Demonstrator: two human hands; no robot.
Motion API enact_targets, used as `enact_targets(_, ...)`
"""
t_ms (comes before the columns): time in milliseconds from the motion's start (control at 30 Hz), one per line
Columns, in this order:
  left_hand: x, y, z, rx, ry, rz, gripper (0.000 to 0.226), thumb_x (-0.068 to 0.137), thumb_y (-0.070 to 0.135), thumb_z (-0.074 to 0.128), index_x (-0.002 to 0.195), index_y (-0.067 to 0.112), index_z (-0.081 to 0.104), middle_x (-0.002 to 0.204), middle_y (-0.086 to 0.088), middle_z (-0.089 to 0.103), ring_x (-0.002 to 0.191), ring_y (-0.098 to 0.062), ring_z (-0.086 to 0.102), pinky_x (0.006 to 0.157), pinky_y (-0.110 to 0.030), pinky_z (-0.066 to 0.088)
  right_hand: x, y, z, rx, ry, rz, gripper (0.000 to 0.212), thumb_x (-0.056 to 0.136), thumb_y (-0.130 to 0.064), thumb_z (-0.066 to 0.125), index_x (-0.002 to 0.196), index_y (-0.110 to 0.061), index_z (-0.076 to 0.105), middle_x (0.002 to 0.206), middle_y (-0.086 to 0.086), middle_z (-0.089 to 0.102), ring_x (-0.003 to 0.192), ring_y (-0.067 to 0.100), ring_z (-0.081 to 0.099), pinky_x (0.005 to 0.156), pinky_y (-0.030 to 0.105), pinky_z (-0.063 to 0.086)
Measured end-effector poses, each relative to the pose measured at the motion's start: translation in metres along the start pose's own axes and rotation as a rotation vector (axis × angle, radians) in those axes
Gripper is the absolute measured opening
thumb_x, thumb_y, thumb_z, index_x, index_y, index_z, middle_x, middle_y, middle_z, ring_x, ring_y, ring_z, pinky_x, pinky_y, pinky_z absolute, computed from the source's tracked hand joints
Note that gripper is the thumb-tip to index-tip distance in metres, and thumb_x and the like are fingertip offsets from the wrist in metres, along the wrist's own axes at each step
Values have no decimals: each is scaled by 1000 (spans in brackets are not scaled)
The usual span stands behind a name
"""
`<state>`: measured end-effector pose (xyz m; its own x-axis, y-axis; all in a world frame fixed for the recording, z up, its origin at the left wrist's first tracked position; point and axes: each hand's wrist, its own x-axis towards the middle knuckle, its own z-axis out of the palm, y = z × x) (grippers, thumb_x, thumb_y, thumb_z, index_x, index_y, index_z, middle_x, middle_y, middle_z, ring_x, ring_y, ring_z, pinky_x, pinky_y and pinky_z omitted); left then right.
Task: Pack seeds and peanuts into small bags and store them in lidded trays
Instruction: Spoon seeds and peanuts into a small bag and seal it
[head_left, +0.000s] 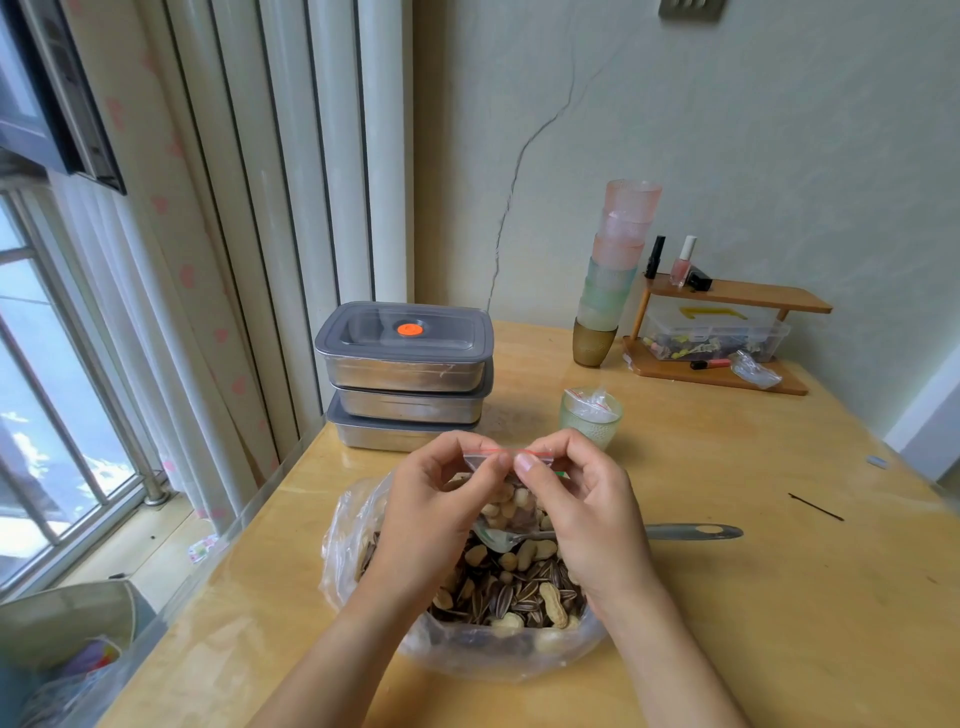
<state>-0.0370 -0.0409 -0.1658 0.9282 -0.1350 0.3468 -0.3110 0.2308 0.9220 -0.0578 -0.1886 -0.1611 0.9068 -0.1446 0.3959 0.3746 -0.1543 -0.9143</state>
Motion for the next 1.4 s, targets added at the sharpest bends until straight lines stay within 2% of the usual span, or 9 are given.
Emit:
enact_targets(100,0,0,1,-24,28,-10,11,95,13,71,89,4,73,78,-13,72,70,-17,65,65,-26,54,1,2,-1,27,34,15,16,97,-14,71,83,-22,69,79,-2,70,76,12,65,75,38,55)
enact_targets(233,3,-4,-2,6,61,-32,13,95,17,72,87,8,74,79,-7,73,74,-15,66,72,-26,53,1,4,-2,36,83,47,14,96,-10,70,85,-18,70,79,-3,70,76,9,64,75,33,53)
enact_targets(400,3,-5,-3,1,76,-43,11,92,17,75,88,7,77,81,-12,75,73,-16,67,72,-26,54,2,8,-1,37,63,83,5,95,-24,71,90,-27,71,84,-3,73,80,10,65,77,33,55)
enact_targets(533,3,-3,-3,16,88,-48,11,90,16,76,90,5,78,86,-13,78,77,-18,71,73,-28,57,2,7,-3,41,46,67,12,97,-12,71,89,-21,72,83,-3,74,78,8,66,73,27,54)
enact_targets(767,-1,0,1,152,22,-19,13,96,23,70,93,11,73,90,-9,76,85,-26,74,76,-34,59,2,13,-3,-109,41,9,6,93,-30,74,89,-25,73,89,0,76,83,16,71,79,46,59)
enact_targets(867,-2,0,1,169,42,22,10,94,18,72,89,10,75,85,-8,76,79,-23,73,71,-27,57,2,13,-3,-106,74,21,9,89,-33,75,87,-24,74,87,0,75,83,19,72,80,50,60)
enact_targets(1133,-2,3,-2,49,78,63,9,87,6,73,84,-3,74,82,-17,76,74,-18,72,67,-21,57,-1,-5,-11,39,28,130,5,93,-18,77,89,-15,75,86,2,76,83,14,70,76,31,57)
enact_targets(1300,0,2,2,15,-10,38,13,85,11,67,89,-2,68,85,-24,71,77,-22,68,69,-20,56,-3,-12,-12,-40,52,207,18,86,-35,77,87,-17,72,81,-2,75,77,8,67,76,32,55)
enact_targets(1400,-3,5,10,-13,-69,-20,14,87,-3,65,98,-7,59,85,-20,73,72,-16,70,65,-18,57,-5,-18,-13,-42,123,249,29,80,-45,75,87,-16,71,76,-5,72,74,6,63,74,30,52)
